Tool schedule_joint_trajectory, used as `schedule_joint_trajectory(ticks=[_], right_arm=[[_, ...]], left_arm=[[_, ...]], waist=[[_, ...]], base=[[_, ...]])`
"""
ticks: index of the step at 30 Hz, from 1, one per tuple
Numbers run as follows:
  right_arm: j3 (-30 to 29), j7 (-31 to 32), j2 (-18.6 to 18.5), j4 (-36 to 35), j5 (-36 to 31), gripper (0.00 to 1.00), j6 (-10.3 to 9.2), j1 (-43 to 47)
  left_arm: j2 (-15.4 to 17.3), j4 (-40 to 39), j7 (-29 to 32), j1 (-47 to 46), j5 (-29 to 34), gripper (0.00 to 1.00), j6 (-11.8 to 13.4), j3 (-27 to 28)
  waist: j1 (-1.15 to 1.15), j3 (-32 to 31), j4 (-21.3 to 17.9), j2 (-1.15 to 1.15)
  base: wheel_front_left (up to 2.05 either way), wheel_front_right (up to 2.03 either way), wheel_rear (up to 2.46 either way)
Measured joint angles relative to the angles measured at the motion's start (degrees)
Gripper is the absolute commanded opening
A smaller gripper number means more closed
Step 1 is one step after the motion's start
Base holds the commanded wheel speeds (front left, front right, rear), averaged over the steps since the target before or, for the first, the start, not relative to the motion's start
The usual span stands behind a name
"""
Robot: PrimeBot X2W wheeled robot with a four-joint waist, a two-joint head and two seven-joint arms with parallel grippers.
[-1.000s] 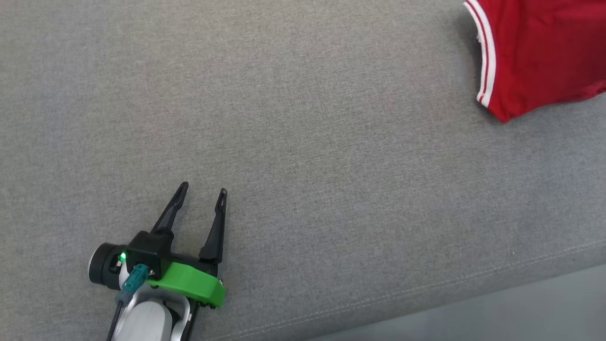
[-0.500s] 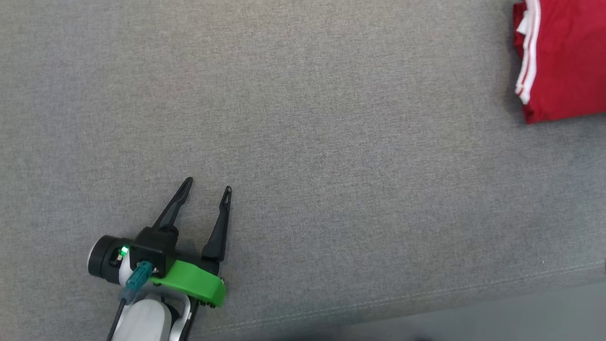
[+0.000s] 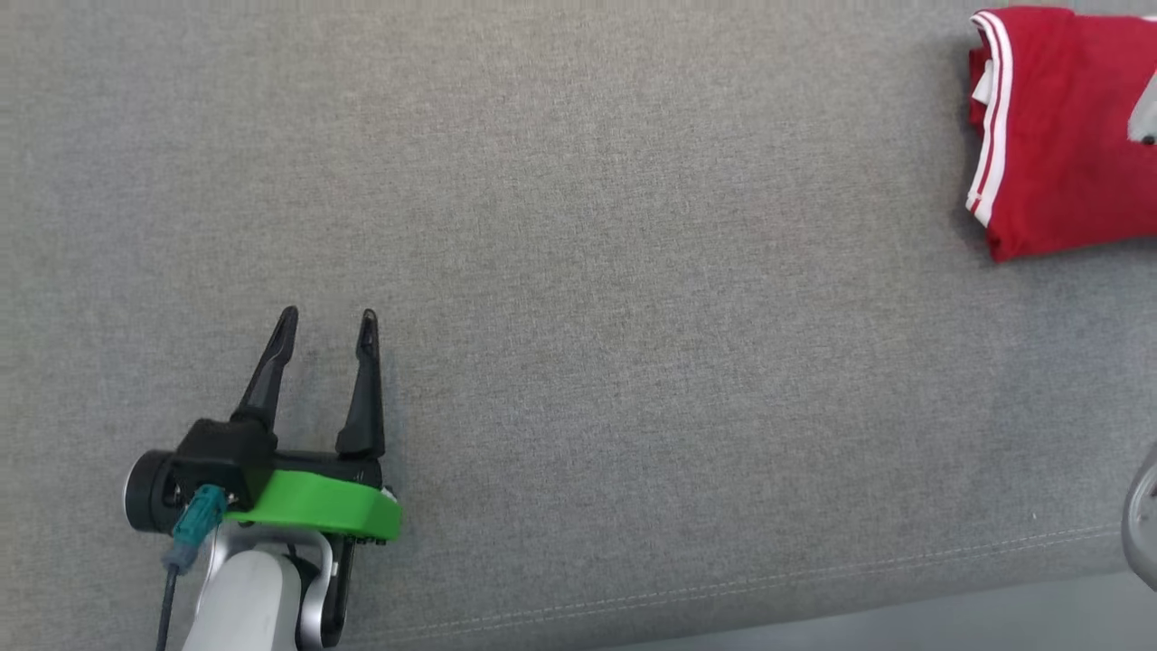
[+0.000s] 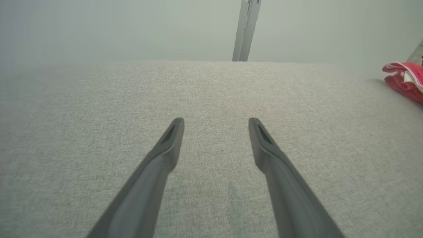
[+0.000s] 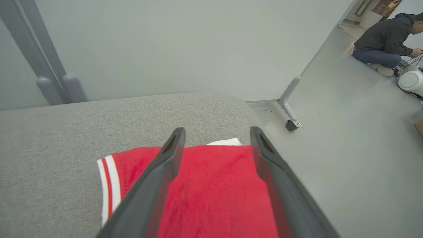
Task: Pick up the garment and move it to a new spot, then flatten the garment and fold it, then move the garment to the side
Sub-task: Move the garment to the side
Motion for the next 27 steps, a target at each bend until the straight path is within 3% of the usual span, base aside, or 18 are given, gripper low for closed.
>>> schedule_joint_trajectory(ticks=[7, 15, 23, 27], right_arm=[[7.93, -9.35, -0.23, 6.1, 6.82, 1.0, 0.0, 4.53], [16.11, -17.17, 2.67, 7.77, 18.05, 1.0, -0.01, 12.84], [23.66, -18.35, 5.41, -4.17, 31.05, 1.0, -0.01, 26.65], [27.44, -18.39, 6.45, -12.48, 32.57, 1.0, -0.01, 33.86]], left_arm=[[-1.27, 2.99, 0.0, 1.46, -4.2, 1.0, 0.99, 1.99], [-2.55, 6.6, 0.88, 3.45, -8.94, 1.0, 2.63, 4.35], [-1.62, 8.75, 2.7, 3.97, -10.16, 1.0, 4.8, 5.97], [-0.25, 8.79, 2.05, 5.02, -8.35, 1.0, 5.46, 5.67]], waist=[[0.0, -5.25, 0.72, 0.0], [0.0, -12.51, 2.33, 0.0], [0.0, -19.23, 4.79, 0.0], [0.0, -21.81, 5.93, 0.0]], base=[[0.0, 0.0, 0.0], [0.0, 0.0, 0.0], [0.0, 0.0, 0.0], [0.0, 0.0, 0.0]])
